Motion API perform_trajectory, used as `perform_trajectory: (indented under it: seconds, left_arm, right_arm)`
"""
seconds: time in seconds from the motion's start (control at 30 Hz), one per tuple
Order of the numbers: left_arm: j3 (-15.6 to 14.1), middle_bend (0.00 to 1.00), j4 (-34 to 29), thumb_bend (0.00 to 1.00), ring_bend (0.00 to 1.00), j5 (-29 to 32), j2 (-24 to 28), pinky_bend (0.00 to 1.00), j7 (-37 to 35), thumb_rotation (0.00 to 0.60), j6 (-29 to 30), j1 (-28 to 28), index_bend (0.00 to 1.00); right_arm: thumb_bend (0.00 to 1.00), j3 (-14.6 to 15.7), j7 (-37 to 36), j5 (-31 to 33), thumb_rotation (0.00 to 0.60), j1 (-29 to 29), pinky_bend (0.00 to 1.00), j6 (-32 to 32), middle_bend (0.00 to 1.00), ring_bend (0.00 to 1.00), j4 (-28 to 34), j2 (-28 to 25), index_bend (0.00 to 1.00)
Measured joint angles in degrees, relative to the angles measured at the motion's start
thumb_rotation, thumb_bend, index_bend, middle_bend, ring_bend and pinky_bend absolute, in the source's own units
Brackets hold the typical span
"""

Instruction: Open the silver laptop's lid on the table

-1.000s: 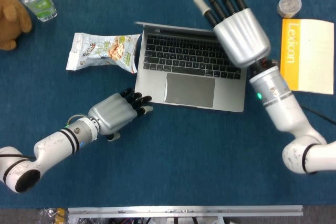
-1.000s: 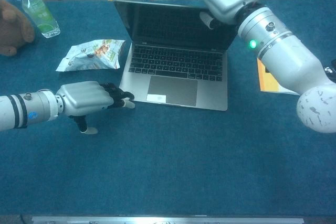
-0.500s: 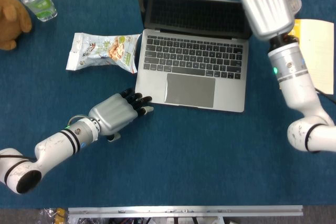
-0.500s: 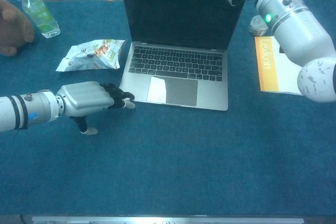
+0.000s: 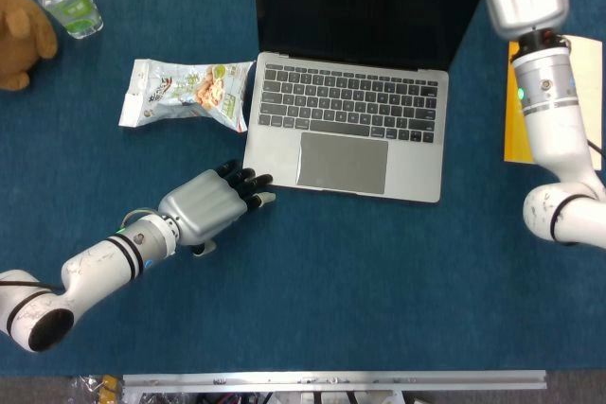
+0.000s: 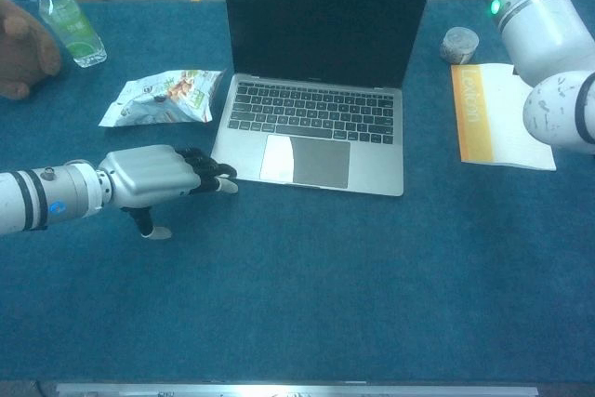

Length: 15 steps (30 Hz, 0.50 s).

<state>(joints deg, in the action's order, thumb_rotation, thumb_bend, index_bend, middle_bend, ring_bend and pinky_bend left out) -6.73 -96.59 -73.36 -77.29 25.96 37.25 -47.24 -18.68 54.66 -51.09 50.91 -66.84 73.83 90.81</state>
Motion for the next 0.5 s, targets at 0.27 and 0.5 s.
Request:
perform_trajectory:
  seconds: [0.27, 0.5]
  left_arm:
    - [0.1, 0.00, -1.2, 0.25, 0.00, 0.5, 0.8, 0.00, 0.4, 0.600, 1.0, -0.1, 0.00]
    - [0.6, 0.00, -4.1, 0.25, 0.00, 0.3, 4.6, 0.00, -1.6, 0.600, 4.6, 1.3, 0.00]
  right_arm:
    - [0.36, 0.0, -2.7, -1.7, 0.600, -0.4, 0.10, -0.8, 0.02, 0.00, 5.2, -1.5, 0.00]
    - [0.36, 0.2, -5.9, -4.0, 0.600, -2.9, 0.10, -3.5, 0.02, 0.00, 15.6, -6.2, 0.00]
